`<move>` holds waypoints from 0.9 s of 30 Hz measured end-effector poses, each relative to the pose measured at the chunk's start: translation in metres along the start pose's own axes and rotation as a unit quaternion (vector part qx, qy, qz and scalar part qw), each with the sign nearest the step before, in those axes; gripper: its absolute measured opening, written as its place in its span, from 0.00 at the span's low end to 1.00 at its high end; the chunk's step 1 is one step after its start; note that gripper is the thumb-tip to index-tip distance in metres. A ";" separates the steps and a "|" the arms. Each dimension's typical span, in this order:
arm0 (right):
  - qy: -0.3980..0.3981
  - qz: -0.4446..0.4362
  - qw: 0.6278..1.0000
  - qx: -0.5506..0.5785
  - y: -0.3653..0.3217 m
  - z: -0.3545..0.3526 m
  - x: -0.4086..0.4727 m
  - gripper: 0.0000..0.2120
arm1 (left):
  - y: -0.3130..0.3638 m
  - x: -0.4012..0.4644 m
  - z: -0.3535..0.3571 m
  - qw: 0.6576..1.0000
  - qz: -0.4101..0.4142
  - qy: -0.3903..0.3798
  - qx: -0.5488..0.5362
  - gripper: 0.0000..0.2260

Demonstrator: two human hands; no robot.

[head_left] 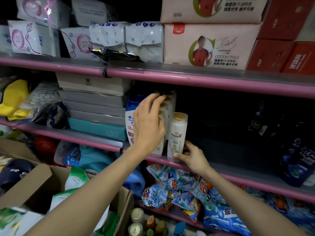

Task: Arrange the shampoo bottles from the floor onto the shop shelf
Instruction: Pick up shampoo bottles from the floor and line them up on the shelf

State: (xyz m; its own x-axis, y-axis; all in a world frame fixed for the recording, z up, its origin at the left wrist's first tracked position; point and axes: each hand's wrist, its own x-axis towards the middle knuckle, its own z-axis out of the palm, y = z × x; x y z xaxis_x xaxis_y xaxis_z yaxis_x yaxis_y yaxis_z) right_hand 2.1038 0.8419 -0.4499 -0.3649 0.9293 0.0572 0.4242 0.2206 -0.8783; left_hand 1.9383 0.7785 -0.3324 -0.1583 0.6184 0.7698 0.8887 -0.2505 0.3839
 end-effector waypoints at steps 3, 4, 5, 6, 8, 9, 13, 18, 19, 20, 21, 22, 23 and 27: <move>-0.006 0.003 1.000 0.003 0.001 0.000 0.001 0.23 | -0.004 0.019 0.000 0.996 0.014 -0.089 0.007 0.23; -0.006 0.002 1.000 0.003 0.001 0.001 0.001 0.23 | -0.005 0.023 0.000 0.992 0.019 -0.122 0.004 0.22; -0.006 0.000 1.000 0.002 0.001 0.001 0.001 0.23 | -0.006 0.026 0.000 0.987 0.023 -0.156 0.000 0.23; -0.006 -0.002 1.000 0.002 0.000 0.001 0.000 0.22 | -0.008 0.027 0.000 0.981 0.026 -0.192 0.001 0.25; -0.006 -0.002 1.000 0.003 0.000 0.000 0.000 0.22 | -0.010 0.027 -0.001 0.965 0.036 -0.260 0.020 0.30; -0.005 -0.001 1.000 0.004 0.000 0.000 0.000 0.22 | -0.012 0.026 -0.001 0.957 0.044 -0.285 0.033 0.32; -0.002 -0.004 1.000 0.009 -0.001 0.002 -0.001 0.22 | -0.017 0.022 -0.004 0.948 0.067 -0.311 0.030 0.35; 0.002 -0.002 1.000 0.007 -0.003 0.005 -0.001 0.23 | -0.020 0.021 -0.007 0.945 0.095 -0.312 0.020 0.35; 0.005 -0.003 1.000 0.005 -0.003 0.005 -0.001 0.23 | -0.020 0.022 -0.006 0.943 0.100 -0.316 0.025 0.35; 0.008 -0.004 1.000 0.003 -0.003 0.005 -0.001 0.23 | -0.020 0.023 -0.006 0.940 0.106 -0.322 0.034 0.36; 0.012 -0.004 1.000 0.001 -0.003 0.006 -0.002 0.23 | -0.020 0.024 -0.006 0.935 0.115 -0.331 0.046 0.36; 0.015 -0.004 1.000 -0.002 -0.004 0.006 -0.002 0.23 | -0.019 0.026 -0.007 0.929 0.127 -0.341 0.060 0.37; 0.017 -0.004 1.000 -0.005 -0.004 0.006 -0.002 0.23 | -0.020 0.028 -0.008 0.923 0.140 -0.352 0.073 0.38; 0.015 -0.007 1.000 -0.015 -0.005 0.006 -0.002 0.23 | -0.018 0.036 -0.011 0.906 0.163 -0.379 0.093 0.39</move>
State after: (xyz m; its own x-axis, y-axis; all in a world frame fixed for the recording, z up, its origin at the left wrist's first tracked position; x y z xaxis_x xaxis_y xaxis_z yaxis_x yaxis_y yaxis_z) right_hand 2.0973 0.8374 -0.4485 -0.3465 0.9342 0.0847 0.4439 0.2428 -0.8625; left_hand 1.9114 0.7969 -0.3063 0.4032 0.8860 0.2289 0.9037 -0.4249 0.0528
